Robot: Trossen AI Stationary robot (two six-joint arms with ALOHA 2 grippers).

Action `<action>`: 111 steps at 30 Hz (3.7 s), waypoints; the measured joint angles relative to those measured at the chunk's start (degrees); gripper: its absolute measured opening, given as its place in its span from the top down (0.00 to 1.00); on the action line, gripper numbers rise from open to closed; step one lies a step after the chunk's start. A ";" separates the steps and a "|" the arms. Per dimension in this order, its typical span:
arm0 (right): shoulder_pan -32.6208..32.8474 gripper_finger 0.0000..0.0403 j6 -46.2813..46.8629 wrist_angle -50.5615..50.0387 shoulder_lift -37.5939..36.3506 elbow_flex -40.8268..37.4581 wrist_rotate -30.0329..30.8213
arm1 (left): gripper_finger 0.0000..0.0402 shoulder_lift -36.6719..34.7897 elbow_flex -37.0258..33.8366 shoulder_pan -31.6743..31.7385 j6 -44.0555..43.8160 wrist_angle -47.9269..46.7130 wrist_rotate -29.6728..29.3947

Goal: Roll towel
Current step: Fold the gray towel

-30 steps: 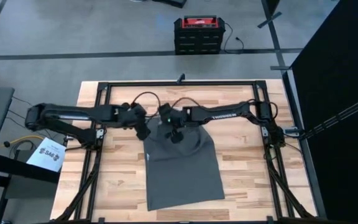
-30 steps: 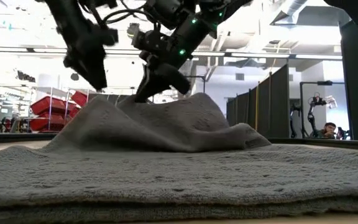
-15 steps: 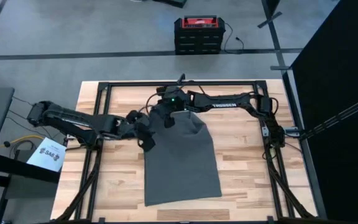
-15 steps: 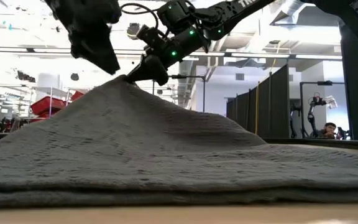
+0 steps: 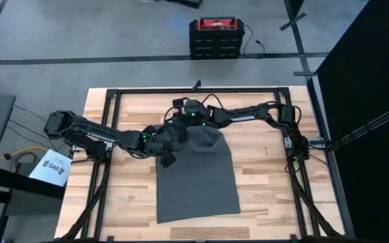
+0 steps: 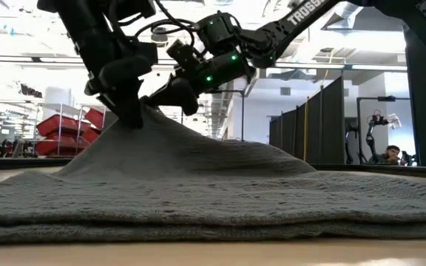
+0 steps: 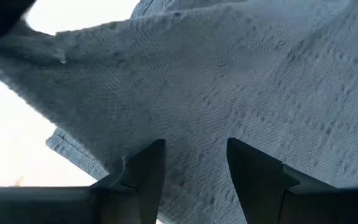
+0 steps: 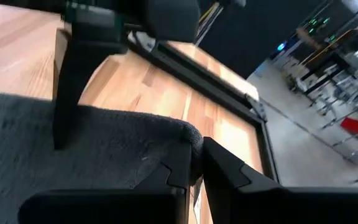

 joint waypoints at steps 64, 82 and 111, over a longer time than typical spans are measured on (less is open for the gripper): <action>-5.18 0.56 8.19 -60.14 -5.21 0.76 2.55 | 0.61 -0.13 -20.55 -1.55 -16.40 15.96 6.12; -9.36 0.56 5.60 -65.71 -7.42 -2.56 25.51 | 0.61 -0.05 -20.59 -1.60 -16.96 15.81 6.05; -11.12 0.56 6.28 -58.54 -6.43 -2.70 6.11 | 0.61 -0.86 -20.52 -4.31 -21.07 10.84 7.43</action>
